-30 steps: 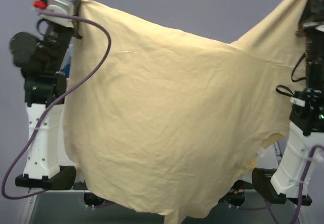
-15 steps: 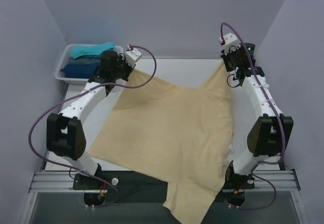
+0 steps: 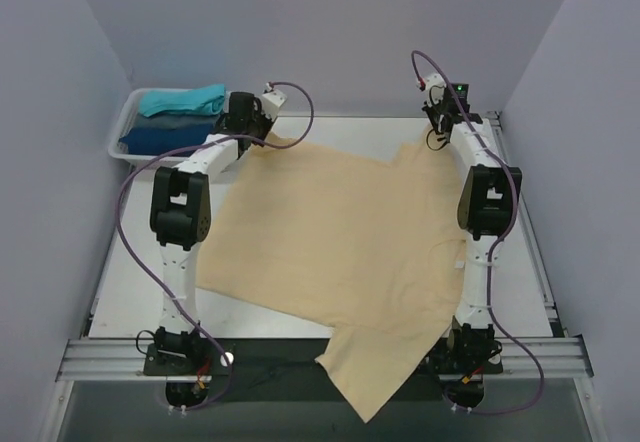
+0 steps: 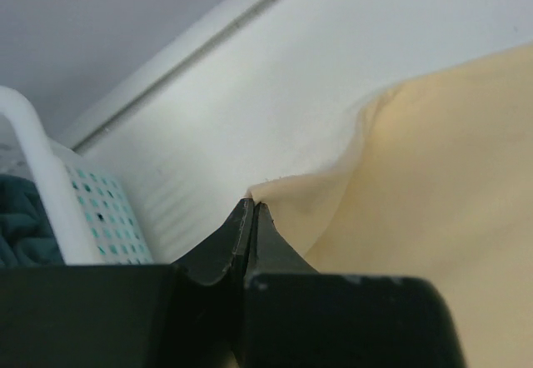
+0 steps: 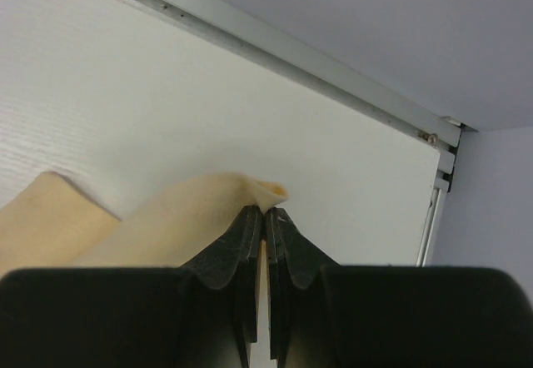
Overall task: Roll the t-shirts
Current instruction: Flatten out the T-shirt at the center of the board, then fold the T-shirt at the center of the board.
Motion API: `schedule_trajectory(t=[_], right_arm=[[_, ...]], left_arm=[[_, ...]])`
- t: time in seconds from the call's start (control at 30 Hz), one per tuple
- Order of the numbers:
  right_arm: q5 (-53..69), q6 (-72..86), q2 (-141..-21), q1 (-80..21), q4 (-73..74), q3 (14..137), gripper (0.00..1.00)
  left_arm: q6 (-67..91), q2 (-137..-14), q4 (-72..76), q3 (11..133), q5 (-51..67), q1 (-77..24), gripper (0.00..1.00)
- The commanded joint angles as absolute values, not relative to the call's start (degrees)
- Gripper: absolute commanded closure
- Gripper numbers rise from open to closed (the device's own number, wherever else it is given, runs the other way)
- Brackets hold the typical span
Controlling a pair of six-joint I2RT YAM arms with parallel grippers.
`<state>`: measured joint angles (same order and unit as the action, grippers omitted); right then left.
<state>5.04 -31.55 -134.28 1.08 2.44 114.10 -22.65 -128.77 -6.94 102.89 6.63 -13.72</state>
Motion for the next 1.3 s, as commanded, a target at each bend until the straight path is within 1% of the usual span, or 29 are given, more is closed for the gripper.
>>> schedule_trajectory(t=[0.0, 0.1, 0.23, 0.43, 0.57, 0.67, 0.7, 0.73, 0.77, 0.83, 0.87, 0.9, 1.07, 1.27], right_arm=[[0.9, -33.5, -138.3, 1.1, 1.1, 124.5, 1.00], [0.5, -33.9, -141.4, 1.0, 0.4, 127.8, 1.00], [-2.2, -35.5, -143.3, 0.7, -5.0, 130.7, 1.00], [-2.7, -35.4, -142.2, 0.9, -8.3, 131.6, 1.00], [-1.6, -35.4, -139.5, 0.9, -6.7, 130.1, 1.00], [-0.4, -37.5, -134.6, 0.8, -2.9, 125.5, 1.00], [2.4, -41.3, -133.3, 0.7, -1.8, 121.6, 1.00], [2.8, -42.4, -130.5, 0.5, -0.6, 119.5, 1.00], [3.2, -42.9, -129.2, 0.5, -0.3, 117.0, 1.00], [5.5, -42.5, -126.1, 0.9, 4.2, 113.2, 1.00], [5.4, -41.9, -125.3, 1.0, 4.9, 112.2, 1.00], [5.2, -41.0, -124.6, 1.1, 5.6, 110.7, 1.00], [5.4, -39.3, -119.9, 1.6, 8.3, 106.7, 1.00], [5.3, -39.7, -115.4, 1.8, 10.8, 103.5, 1.00]], left_arm=[[-20.8, -133.4, -6.4, 114.2, 4.5, -12.6, 1.00], [-21.4, -136.4, -6.2, 118.7, 4.3, -12.7, 1.00], [-21.4, -139.7, -4.8, 124.1, 0.7, -12.5, 1.00], [-21.3, -145.1, -6.4, 135.9, -1.2, -12.0, 1.00], [-21.6, -145.5, -6.3, 138.5, -1.2, -11.8, 1.00], [-21.4, -143.6, -6.2, 136.6, -0.3, -11.7, 1.00], [-21.5, -142.9, -6.2, 135.5, 0.0, -11.6, 1.00], [-22.0, -141.2, -6.2, 134.3, 1.4, -11.6, 1.00], [-25.1, -139.9, -6.2, 130.1, 4.0, -11.7, 1.00], [-26.9, -135.3, -1.2, 123.2, 4.1, -12.6, 1.00], [-27.2, -133.8, 1.6, 117.4, 4.4, -12.6, 1.00], [-27.2, -132.6, 3.0, 115.3, 4.7, -12.5, 1.00], [-24.6, -130.0, 2.2, 112.2, 4.6, -11.8, 1.00], [-22.1, -129.2, 2.4, 112.6, 4.7, -10.1, 1.00]])
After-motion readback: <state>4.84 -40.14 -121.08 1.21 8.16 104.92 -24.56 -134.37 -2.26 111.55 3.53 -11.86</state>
